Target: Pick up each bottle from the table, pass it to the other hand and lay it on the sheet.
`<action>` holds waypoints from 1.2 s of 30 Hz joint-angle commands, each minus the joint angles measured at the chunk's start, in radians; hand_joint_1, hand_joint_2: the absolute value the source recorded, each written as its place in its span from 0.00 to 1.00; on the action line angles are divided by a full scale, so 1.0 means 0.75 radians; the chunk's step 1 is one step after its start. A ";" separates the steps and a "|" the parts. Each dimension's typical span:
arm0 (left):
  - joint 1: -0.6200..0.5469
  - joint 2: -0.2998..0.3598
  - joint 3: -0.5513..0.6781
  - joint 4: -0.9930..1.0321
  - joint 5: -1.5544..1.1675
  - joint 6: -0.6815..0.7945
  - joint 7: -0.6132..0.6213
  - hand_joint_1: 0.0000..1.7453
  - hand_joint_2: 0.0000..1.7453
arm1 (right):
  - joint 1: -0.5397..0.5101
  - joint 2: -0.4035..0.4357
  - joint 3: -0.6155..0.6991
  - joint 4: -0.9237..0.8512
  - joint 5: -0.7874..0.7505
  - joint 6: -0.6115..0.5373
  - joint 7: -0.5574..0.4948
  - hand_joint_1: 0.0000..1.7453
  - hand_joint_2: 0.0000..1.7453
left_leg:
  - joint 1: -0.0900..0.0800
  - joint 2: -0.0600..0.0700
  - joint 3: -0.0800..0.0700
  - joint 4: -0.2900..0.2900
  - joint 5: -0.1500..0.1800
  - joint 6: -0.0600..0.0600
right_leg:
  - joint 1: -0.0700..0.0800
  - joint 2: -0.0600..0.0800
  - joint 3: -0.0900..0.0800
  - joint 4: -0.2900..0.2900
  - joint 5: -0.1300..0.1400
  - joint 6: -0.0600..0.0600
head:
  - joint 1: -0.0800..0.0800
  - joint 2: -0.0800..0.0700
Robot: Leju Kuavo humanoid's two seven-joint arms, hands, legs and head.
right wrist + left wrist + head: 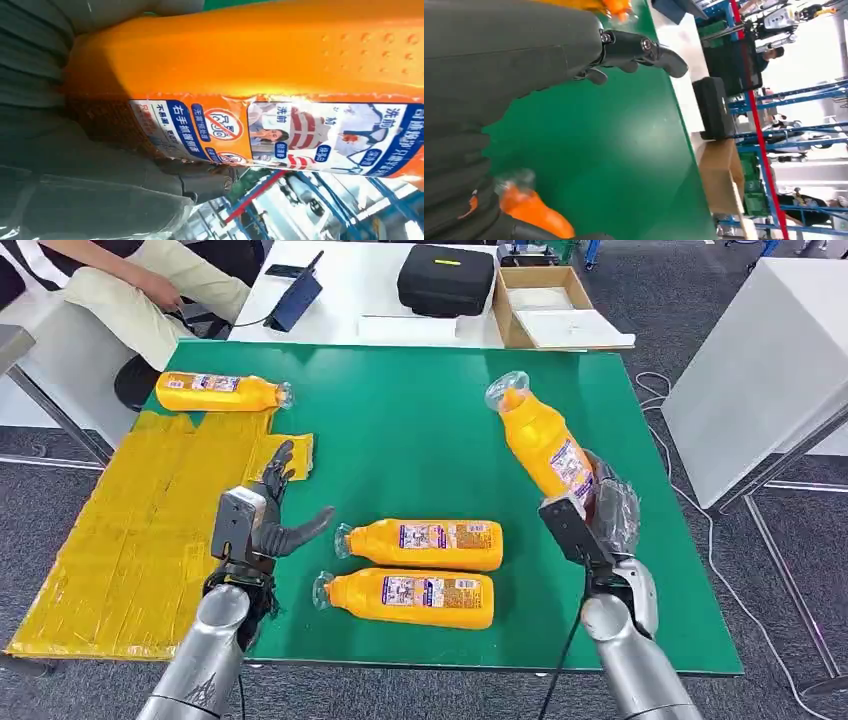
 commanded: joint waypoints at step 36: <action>-0.161 -0.042 -0.172 0.018 0.078 -0.009 0.056 0.00 1.00 | -0.138 0.215 0.188 0.113 -0.247 -0.125 -0.281 1.00 1.00 | 0.002 0.000 0.003 0.000 0.000 -0.005 | 0.001 0.000 0.003 -0.001 -0.001 -0.003 | 0.000 0.000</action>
